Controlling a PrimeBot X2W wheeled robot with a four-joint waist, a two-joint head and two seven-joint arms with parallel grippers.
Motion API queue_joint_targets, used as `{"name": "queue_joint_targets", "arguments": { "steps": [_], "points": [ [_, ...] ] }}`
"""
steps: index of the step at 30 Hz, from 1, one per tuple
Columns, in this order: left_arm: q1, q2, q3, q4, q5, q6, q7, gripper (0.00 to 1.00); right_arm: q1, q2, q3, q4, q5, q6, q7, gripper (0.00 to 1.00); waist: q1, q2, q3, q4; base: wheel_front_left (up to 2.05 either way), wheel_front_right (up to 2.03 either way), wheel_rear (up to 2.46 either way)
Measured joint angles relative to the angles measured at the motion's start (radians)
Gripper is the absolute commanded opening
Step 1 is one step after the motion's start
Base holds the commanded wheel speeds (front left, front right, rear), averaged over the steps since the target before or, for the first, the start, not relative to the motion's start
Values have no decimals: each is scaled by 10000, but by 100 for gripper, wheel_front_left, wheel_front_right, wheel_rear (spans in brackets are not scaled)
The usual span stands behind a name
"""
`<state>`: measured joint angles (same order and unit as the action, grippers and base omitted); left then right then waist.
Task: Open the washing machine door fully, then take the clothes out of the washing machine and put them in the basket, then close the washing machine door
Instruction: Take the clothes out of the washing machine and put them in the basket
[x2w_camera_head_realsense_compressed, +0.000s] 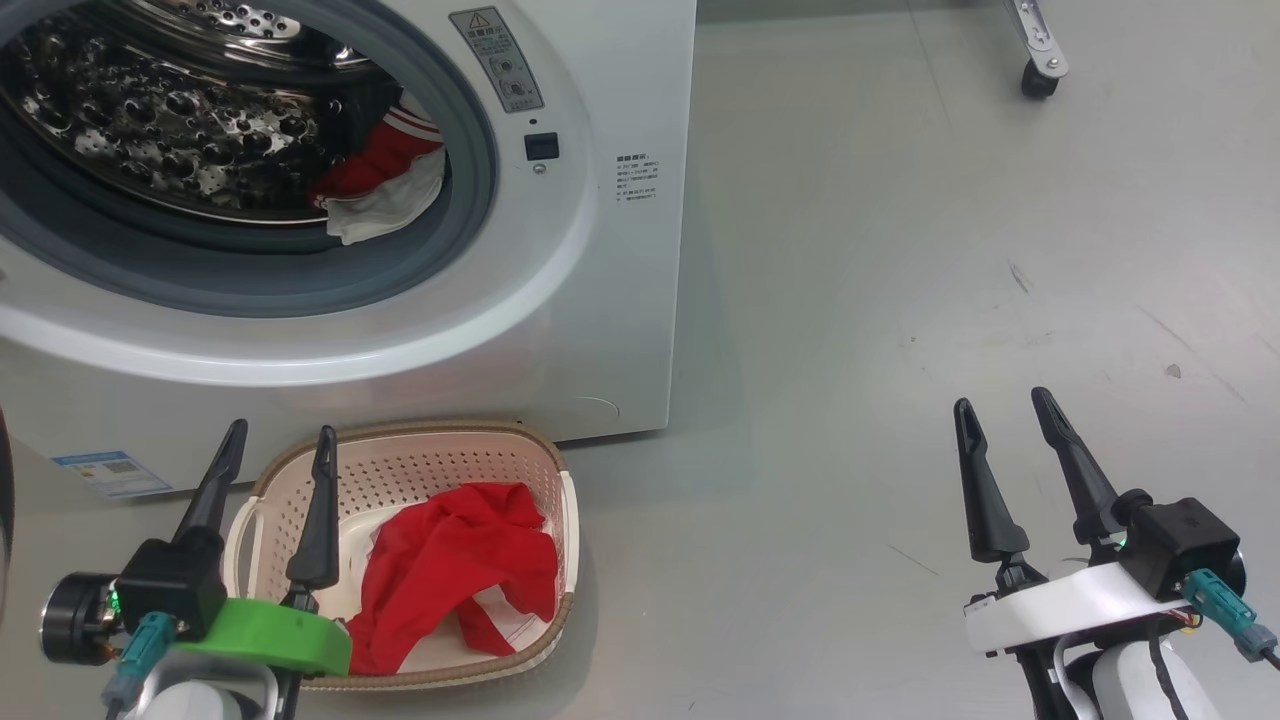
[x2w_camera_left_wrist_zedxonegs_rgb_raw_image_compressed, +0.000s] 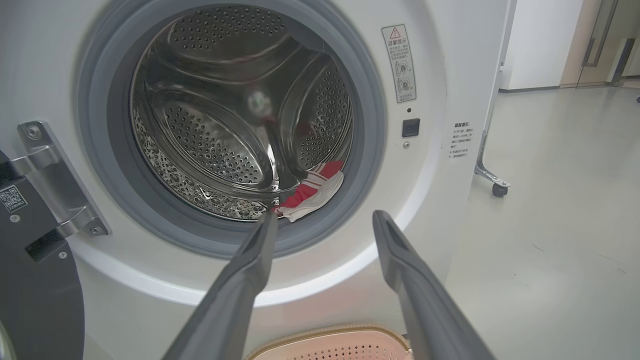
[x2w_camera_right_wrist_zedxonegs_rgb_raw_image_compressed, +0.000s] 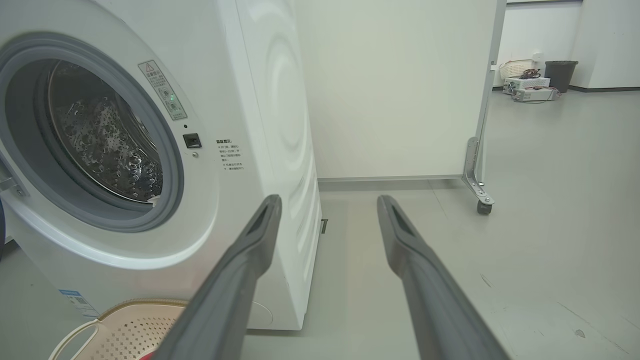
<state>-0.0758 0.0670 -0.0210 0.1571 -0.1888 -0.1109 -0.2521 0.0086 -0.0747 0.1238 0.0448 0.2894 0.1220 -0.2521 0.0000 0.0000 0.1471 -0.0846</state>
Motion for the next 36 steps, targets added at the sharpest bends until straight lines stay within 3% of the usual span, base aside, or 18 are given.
{"name": "queue_joint_targets", "arguments": {
  "steps": [21,36],
  "points": [
    [74,-82,42,-130,15,-13,0,100,1,-8,56,-25,2,0,0,100,0,0,70,-18,0,0,0],
    [-323,159,75,-88,65,-59,382,100,-11,-188,393,-253,-2,0,0,100,0,0,996,-348,0,0,0]
  ]
}}
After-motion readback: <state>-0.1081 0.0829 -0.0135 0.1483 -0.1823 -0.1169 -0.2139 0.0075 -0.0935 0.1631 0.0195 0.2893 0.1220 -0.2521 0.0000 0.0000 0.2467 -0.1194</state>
